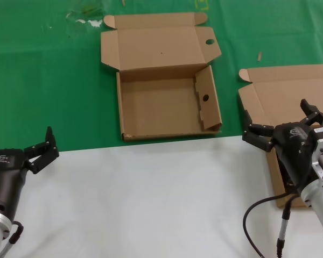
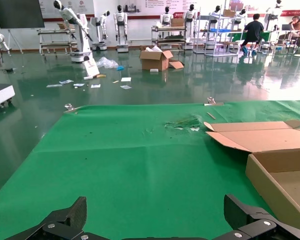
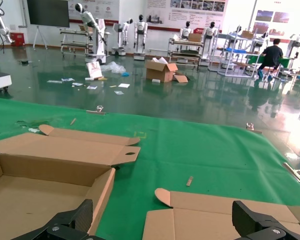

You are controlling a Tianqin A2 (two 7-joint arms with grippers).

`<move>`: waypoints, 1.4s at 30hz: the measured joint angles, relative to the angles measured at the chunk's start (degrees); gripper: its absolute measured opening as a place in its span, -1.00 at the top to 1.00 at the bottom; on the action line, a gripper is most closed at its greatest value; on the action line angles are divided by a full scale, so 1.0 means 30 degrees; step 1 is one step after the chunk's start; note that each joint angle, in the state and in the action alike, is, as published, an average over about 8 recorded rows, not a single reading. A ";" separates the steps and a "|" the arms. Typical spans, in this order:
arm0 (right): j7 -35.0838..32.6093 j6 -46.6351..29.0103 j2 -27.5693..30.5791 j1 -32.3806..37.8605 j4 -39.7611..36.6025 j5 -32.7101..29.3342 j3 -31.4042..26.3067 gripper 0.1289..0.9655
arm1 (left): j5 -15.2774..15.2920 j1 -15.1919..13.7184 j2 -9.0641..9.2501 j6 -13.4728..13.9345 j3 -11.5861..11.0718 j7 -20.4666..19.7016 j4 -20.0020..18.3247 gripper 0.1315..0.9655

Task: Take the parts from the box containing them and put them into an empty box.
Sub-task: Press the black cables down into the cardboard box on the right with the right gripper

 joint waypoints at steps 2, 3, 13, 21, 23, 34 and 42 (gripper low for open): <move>0.0000 0.0000 0.0000 0.0000 0.0000 0.0000 0.0000 -1.00 | 0.0000 0.0000 0.0000 0.0000 0.0000 0.0000 0.0000 -1.00; 0.0000 0.0000 0.0000 0.0000 0.0000 0.0000 0.0000 -1.00 | 0.0000 0.0000 0.0000 0.0000 0.0000 0.0000 0.0000 -1.00; 0.0000 0.0000 0.0000 0.0000 0.0000 0.0000 0.0000 -1.00 | 0.0000 0.0000 0.0000 0.0000 0.0000 0.0000 0.0000 -1.00; 0.0000 0.0000 0.0000 0.0000 0.0000 0.0000 0.0000 -1.00 | 0.0000 0.0000 0.0000 0.0000 0.0000 0.0000 0.0000 -1.00; 0.0004 0.0004 0.0012 0.0000 -0.0003 0.0006 -0.0007 -1.00 | 0.0000 0.0000 0.0000 0.0000 0.0000 0.0000 0.0000 -1.00; 0.0438 0.1027 0.2807 -0.0302 -0.0018 0.1356 -0.1385 -1.00 | 0.0000 0.0000 0.0000 0.0000 0.0000 0.0000 0.0000 -1.00; 0.1160 0.0504 0.7706 -0.1936 0.1938 0.3087 -0.2692 -1.00 | 0.0001 0.0000 0.0000 0.0000 0.0000 0.0000 0.0000 -1.00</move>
